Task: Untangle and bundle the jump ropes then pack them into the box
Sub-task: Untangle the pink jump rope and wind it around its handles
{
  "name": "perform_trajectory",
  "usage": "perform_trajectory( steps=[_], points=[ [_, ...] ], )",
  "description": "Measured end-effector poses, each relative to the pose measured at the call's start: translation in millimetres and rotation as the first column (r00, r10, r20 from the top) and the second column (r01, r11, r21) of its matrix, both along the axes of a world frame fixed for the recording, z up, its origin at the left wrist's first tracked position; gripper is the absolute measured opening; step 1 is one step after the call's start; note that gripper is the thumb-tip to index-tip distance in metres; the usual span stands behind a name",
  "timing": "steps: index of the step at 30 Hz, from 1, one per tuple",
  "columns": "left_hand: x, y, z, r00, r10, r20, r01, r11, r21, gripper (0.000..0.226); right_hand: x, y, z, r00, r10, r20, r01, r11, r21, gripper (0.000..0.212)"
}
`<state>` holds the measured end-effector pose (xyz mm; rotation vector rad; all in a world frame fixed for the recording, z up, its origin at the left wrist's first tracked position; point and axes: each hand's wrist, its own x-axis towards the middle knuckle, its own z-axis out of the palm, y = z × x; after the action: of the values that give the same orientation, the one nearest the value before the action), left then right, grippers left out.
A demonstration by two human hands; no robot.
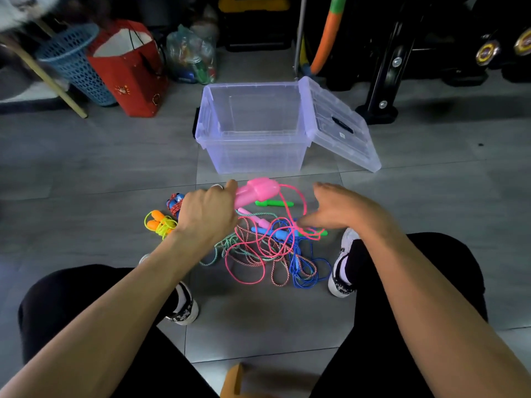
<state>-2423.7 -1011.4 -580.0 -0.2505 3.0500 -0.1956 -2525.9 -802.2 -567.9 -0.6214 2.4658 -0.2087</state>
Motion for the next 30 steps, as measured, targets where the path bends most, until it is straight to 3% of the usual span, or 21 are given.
perform_trajectory(
  steps=[2, 4, 7, 10, 12, 14, 15, 17, 20, 22, 24, 26, 30],
  points=[
    [4, 1, 2, 1.0, -0.016, 0.002, 0.016, 1.0, 0.001, 0.031, -3, -3, 0, 0.997, -0.075, 0.023, 0.079, 0.968, -0.239, 0.085],
    [6, 1, 4, 0.999, -0.03, -0.03, 0.032, 0.998, 0.05, 0.032, -1, -12, -5, 0.995, -0.066, 0.069, 0.09, 0.897, -0.432, 0.091],
    [7, -4, 5, 0.992, -0.022, -0.127, 0.046, 0.981, 0.186, 0.028, 7, -31, -22, 0.983, 0.003, 0.183, 0.102, 0.824, -0.558, 0.064],
    [10, -11, 5, 0.985, 0.054, -0.163, 0.018, 0.91, 0.413, 0.012, 13, -43, -23, 0.885, -0.068, 0.46, 0.409, 0.586, -0.7, 0.028],
    [8, -15, 4, 0.981, 0.172, -0.091, -0.071, 0.752, 0.656, 0.01, 14, -46, -18, 0.823, -0.052, 0.565, 0.519, 0.474, -0.712, 0.029],
    [5, -18, 2, 0.964, 0.266, 0.008, -0.142, 0.486, 0.862, 0.024, 18, -49, -14, 0.746, 0.008, 0.666, 0.611, 0.388, -0.69, 0.044],
    [4, -18, 2, 0.957, 0.285, 0.059, -0.17, 0.383, 0.908, 0.026, 18, -50, -13, 0.709, 0.01, 0.705, 0.658, 0.351, -0.667, 0.052],
    [4, -17, 5, 0.958, 0.254, 0.136, -0.206, 0.274, 0.94, 0.022, 18, -52, -11, 0.691, -0.079, 0.718, 0.704, 0.299, -0.644, 0.054],
    [8, -15, 15, 0.968, 0.039, 0.249, -0.251, 0.115, 0.961, 0.012, 13, -51, -11, 0.716, -0.267, 0.645, 0.697, 0.24, -0.676, 0.046],
    [10, -15, 19, 0.943, -0.176, 0.284, -0.292, -0.024, 0.956, 0.017, 11, -50, -14, 0.759, -0.387, 0.524, 0.639, 0.285, -0.715, 0.043],
    [12, -12, 20, 0.931, -0.232, 0.283, -0.321, -0.147, 0.936, 0.017, 14, -51, -17, 0.85, -0.437, 0.293, 0.479, 0.412, -0.775, 0.039],
    [10, -7, 20, 0.95, -0.136, 0.282, -0.307, -0.226, 0.924, 0.017, 21, -57, -23, 0.9, -0.431, 0.068, 0.314, 0.533, -0.785, 0.033],
    [3, -4, 16, 0.942, 0.103, 0.318, -0.266, -0.343, 0.901, 0.01, 27, -61, -31, 0.925, -0.332, -0.186, 0.141, 0.753, -0.643, 0.031]
  ],
)
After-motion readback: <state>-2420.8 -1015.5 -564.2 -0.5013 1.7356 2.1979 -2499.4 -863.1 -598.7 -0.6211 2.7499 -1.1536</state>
